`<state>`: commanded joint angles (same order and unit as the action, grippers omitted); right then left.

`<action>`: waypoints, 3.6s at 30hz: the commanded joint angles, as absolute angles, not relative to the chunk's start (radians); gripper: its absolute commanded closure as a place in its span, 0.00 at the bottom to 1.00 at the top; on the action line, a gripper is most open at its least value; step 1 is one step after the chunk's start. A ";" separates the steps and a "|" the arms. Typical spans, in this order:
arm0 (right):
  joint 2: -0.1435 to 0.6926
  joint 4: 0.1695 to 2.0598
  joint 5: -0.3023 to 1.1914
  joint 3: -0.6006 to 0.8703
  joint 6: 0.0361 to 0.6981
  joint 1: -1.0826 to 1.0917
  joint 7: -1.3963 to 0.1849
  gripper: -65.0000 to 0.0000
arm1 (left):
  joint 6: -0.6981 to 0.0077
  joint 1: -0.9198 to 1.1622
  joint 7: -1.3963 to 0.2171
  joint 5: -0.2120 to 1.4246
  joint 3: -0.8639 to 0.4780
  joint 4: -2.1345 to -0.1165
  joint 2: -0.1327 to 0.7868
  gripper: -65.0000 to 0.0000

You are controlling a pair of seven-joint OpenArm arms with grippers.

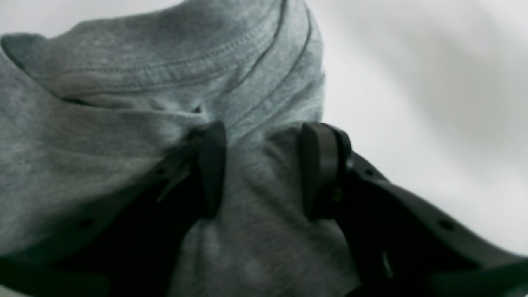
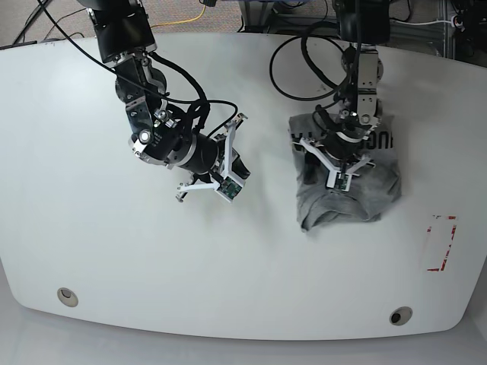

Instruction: Layout the t-shirt on the table in an organized manner, then fold the t-shirt properly

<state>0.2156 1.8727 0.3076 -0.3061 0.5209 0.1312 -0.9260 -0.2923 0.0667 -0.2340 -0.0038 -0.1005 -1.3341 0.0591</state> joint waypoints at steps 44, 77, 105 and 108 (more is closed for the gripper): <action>0.202 1.905 0.309 -0.311 0.519 0.099 -0.926 0.99 | -0.452 0.248 -0.739 0.437 -0.532 -1.779 0.352 0.58; 0.191 1.933 0.311 -0.309 0.521 0.094 -0.926 0.99 | -0.698 0.302 -0.739 0.173 -0.746 -1.541 0.300 0.58; 0.285 1.956 0.022 -0.282 0.481 -0.107 -0.535 0.99 | -0.624 0.374 -0.329 -0.058 -0.450 -1.900 0.039 0.84; 0.285 1.965 0.028 -0.196 0.487 -0.191 -0.496 0.99 | -0.624 0.415 -0.329 -0.056 -0.450 -1.934 0.036 0.86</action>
<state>0.2846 1.9647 0.0284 -0.1956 0.4872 -0.1910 -0.4964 -0.6237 0.4150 -0.3291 -0.0560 -0.4503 -1.9341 0.0361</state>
